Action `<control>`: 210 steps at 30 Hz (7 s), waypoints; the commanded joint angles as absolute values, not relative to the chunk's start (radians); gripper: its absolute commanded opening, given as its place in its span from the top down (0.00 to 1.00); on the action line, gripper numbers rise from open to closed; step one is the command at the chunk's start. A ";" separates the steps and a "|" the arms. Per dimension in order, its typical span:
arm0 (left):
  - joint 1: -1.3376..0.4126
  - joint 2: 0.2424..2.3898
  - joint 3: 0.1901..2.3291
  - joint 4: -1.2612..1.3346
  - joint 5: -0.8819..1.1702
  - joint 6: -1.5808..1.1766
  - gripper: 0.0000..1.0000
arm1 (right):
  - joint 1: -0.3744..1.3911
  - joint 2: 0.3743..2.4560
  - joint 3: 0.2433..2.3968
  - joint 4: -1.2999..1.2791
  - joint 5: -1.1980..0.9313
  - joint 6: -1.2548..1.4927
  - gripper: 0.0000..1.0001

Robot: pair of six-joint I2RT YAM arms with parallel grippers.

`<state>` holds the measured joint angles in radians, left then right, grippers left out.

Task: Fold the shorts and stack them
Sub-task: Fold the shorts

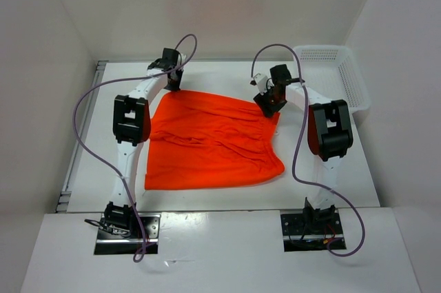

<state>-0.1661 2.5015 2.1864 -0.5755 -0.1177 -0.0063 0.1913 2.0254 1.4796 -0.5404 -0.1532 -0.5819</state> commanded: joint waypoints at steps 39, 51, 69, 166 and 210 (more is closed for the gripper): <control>-0.087 1.669 1.608 -0.703 -0.002 0.000 1.00 | 0.296 1.660 1.427 -0.494 -0.015 -0.725 1.00; -0.129 1.241 1.088 -0.827 0.070 0.000 1.00 | 0.509 1.361 1.020 -0.557 -0.018 -0.864 1.00; -0.207 1.154 0.946 -0.950 0.098 0.000 1.00 | 0.520 1.341 0.922 -0.620 0.052 -0.995 1.00; -0.152 1.865 1.293 -0.554 -0.173 0.000 0.51 | 0.310 1.911 1.603 -0.460 0.075 0.083 0.14; -0.046 1.939 1.477 -0.615 -0.215 0.000 0.50 | 0.186 2.106 1.499 -0.356 -0.181 0.249 0.81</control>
<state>-0.0494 1.9251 1.4143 -0.5949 -0.2916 -0.0036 0.1890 2.1021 1.4849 -0.3725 -0.1993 0.2867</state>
